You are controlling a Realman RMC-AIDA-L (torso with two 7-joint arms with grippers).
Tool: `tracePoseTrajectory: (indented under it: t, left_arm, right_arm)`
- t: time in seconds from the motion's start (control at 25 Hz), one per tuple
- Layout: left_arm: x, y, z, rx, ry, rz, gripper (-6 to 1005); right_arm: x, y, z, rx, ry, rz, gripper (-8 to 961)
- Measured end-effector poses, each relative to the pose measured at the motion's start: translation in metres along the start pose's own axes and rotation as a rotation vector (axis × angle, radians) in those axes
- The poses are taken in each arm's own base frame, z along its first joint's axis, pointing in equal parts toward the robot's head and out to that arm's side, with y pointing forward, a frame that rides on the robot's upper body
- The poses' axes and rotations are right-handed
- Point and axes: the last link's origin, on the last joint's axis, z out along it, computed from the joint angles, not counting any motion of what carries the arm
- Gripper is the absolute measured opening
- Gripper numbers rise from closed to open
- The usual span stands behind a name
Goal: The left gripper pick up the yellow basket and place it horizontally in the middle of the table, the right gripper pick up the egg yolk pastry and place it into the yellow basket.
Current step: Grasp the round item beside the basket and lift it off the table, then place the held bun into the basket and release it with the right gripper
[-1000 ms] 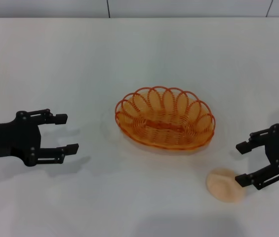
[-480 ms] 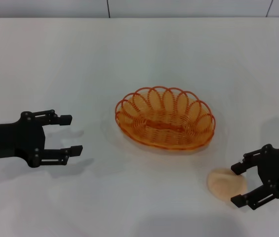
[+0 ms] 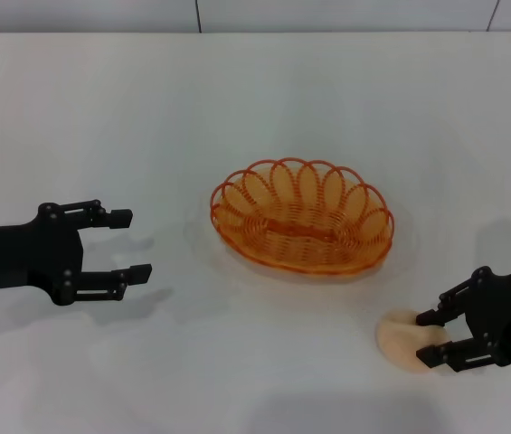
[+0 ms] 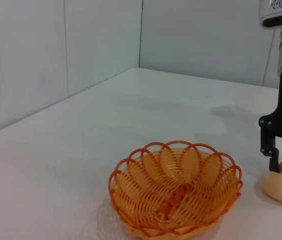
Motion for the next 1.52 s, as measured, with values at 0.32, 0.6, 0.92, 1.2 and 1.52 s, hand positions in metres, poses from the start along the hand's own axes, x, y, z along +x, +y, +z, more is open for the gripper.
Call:
tracePoseTrajectory:
  t: [0.32,0.6,0.92,1.2,1.52]
  left_arm:
    - [0.001,-0.001,0.0,0.004,0.002,0.003,788]
    - [0.002,-0.001,0.0,0.004,0.004,0.015,788]
    - [0.001,-0.001,0.0,0.006,0.003,0.016,788]
    - [0.002,0.0,0.002,0.002,0.009,0.021,788]
    - [0.002,0.002,0.005,-0.001,0.015,0.023,788]
  right_arm:
    - [-0.001,0.0,0.001,0.003,-0.013,-0.026,451]
    - [-0.005,0.0,-0.002,0.002,-0.024,-0.038,240]
    - [-0.022,-0.003,-0.035,0.021,-0.131,-0.087,177]
    - [-0.048,-0.009,-0.06,0.07,-0.269,-0.128,135]
    - [-0.07,-0.023,-0.04,0.122,-0.489,-0.123,103]
